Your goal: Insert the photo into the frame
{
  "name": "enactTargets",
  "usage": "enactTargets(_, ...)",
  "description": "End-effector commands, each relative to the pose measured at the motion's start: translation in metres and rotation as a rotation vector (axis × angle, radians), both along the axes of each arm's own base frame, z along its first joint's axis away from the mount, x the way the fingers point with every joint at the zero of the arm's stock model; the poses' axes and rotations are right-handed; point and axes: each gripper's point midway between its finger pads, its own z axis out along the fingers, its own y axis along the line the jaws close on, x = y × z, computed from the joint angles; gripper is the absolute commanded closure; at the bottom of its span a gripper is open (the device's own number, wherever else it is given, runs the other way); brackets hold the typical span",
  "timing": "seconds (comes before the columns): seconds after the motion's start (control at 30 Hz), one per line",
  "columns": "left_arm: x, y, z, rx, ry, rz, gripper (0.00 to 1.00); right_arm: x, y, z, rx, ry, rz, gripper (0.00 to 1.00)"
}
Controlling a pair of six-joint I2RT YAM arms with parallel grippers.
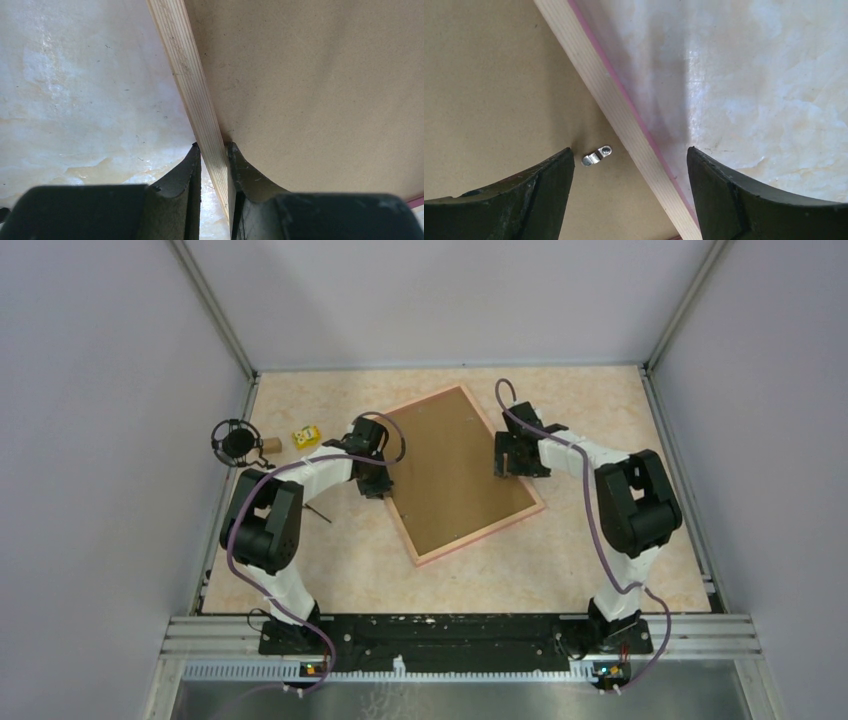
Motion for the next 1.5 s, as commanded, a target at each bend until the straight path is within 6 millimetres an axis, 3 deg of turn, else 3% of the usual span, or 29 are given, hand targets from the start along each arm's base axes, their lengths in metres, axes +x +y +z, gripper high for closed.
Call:
enactTargets(0.0, -0.02, 0.019, -0.025, 0.083, 0.084, -0.043, 1.0, 0.008, -0.007, 0.005, -0.051, -0.004, -0.04, 0.2)
enactTargets(0.17, -0.018, 0.021, -0.024, 0.083, 0.081, -0.036, 1.0, 0.006, -0.007, 0.001, -0.059, 0.015, -0.034, 0.22)
enactTargets(0.63, -0.015, 0.023, -0.022, 0.08, 0.076, -0.027, 1.0, -0.015, -0.002, 0.004, -0.035, 0.076, 0.085, 0.4)
enactTargets(0.97, -0.015, 0.024, -0.022, 0.08, 0.075, -0.025, 1.0, -0.022, -0.013, -0.003, -0.057, 0.109, 0.109, 0.56)
enactTargets(1.3, -0.015, 0.027, -0.024, 0.085, 0.082, -0.023, 1.0, -0.031, -0.015, -0.009, -0.07, 0.124, 0.201, 0.6)
enactTargets(1.47, -0.014, 0.028, -0.024, 0.084, 0.08, -0.021, 1.0, -0.036, -0.023, -0.016, -0.109, 0.138, 0.224, 0.54)
